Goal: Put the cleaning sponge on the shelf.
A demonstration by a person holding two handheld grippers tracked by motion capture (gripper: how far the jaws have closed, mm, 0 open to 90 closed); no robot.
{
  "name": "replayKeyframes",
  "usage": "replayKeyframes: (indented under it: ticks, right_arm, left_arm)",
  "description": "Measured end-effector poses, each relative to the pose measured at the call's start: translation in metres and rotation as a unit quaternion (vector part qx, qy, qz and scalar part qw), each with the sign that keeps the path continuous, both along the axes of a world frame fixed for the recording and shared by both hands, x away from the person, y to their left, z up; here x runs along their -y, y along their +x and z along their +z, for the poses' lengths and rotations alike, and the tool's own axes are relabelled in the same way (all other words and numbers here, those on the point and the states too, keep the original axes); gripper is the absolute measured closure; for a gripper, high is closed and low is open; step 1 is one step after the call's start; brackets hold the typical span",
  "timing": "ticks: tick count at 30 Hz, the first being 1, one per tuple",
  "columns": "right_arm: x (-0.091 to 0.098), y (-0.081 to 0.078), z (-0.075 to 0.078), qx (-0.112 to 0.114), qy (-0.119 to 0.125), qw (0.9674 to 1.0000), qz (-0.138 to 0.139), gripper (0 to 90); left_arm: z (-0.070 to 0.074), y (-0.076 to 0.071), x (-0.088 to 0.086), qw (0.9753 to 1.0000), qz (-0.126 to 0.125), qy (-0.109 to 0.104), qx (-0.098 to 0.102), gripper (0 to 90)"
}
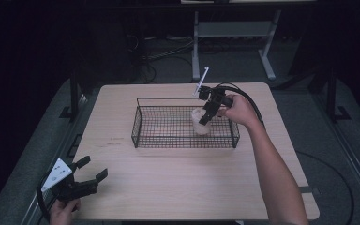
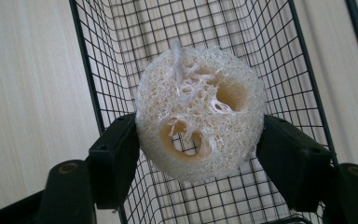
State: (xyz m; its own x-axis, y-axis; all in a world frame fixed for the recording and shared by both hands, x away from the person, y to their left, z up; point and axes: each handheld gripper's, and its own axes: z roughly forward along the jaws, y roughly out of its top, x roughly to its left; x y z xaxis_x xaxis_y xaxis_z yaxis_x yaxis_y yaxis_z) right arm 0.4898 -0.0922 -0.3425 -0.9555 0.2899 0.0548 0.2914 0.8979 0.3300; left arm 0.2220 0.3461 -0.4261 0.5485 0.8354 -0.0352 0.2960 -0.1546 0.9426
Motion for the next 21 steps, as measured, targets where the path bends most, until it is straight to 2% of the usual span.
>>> replayKeyframes:
  ticks: [14,16,21]
  right_arm:
    - [-0.007,0.003,-0.014,-0.007,-0.007,0.9999,0.005,30.1]
    - [-0.005,0.004,-0.017,-0.013,0.006,0.9999,0.000,30.1]
    - [0.002,0.005,-0.027,-0.013,-0.004,0.9999,-0.009,30.0]
  left_arm:
    - [0.000,-0.001,-0.002,1.0000,0.002,-0.001,0.000,13.9]
    - [0.000,-0.001,-0.001,1.0000,0.002,0.000,-0.001,13.9]
    - [0.000,-0.001,-0.001,1.0000,0.001,-0.001,-0.001,14.0]
